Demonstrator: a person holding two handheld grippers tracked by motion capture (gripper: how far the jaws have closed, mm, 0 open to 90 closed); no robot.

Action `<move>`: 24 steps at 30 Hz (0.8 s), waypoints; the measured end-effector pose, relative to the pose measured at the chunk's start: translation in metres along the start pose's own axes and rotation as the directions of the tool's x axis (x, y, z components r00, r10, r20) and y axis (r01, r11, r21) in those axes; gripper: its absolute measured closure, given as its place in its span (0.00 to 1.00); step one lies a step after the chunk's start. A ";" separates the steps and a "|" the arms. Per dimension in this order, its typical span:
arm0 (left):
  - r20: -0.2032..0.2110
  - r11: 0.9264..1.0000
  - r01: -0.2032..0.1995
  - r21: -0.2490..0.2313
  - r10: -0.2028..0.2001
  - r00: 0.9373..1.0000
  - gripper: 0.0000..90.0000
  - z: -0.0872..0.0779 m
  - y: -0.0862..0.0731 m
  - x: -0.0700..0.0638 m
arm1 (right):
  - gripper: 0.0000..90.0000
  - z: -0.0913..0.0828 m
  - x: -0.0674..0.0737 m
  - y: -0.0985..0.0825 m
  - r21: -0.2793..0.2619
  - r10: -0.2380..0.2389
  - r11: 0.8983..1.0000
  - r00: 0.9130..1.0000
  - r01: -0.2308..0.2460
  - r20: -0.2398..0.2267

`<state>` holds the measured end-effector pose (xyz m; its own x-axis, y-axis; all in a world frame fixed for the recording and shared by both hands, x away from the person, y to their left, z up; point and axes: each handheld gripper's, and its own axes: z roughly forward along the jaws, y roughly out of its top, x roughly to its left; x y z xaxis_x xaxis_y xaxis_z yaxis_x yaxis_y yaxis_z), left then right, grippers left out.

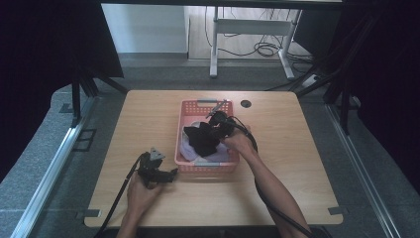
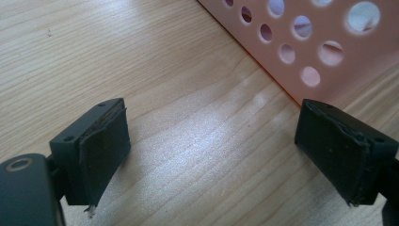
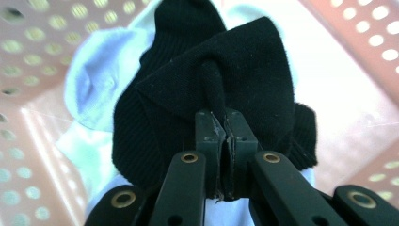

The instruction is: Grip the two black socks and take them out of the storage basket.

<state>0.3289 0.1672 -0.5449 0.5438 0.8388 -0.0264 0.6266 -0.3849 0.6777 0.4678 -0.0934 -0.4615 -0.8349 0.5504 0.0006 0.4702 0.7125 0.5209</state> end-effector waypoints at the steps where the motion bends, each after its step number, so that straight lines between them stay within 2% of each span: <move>1: 0.000 1.000 0.000 0.000 0.000 1.000 0.11 0.000 0.000 0.000 | 0.96 -0.004 -0.001 0.000 -0.014 0.004 1.000 1.000 -0.004 0.000; 4: 0.000 1.000 0.000 0.000 0.000 1.000 0.11 0.000 0.000 0.000 | 0.96 -0.013 -0.003 0.001 -0.040 0.010 0.999 1.000 -0.010 -0.002; 5: 0.001 1.000 0.002 -0.001 -0.002 1.000 0.11 0.000 0.000 0.000 | 0.96 -0.022 -0.005 0.001 -0.069 0.014 0.998 1.000 -0.014 -0.003; 8: 0.000 1.000 0.001 -0.001 -0.001 1.000 0.11 0.000 0.000 0.000 | 0.96 -0.033 -0.007 0.002 -0.098 0.016 0.995 1.000 -0.016 -0.002; 17: -0.001 1.000 0.002 -0.002 -0.002 1.000 0.11 0.000 0.000 0.000 | 0.96 -0.065 -0.011 0.006 -0.182 0.040 0.983 0.999 -0.040 -0.001; 24: -0.003 1.000 0.003 -0.003 -0.003 1.000 0.11 0.000 0.000 0.000 | 0.95 -0.090 -0.010 0.010 -0.230 0.023 0.973 1.000 -0.023 0.000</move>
<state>0.3290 0.1669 -0.5450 0.5407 0.8408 -0.0262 0.6261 -0.3814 0.6800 0.4554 -0.1310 -0.3798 -0.8238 0.5668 0.0128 0.4104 0.5805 0.7033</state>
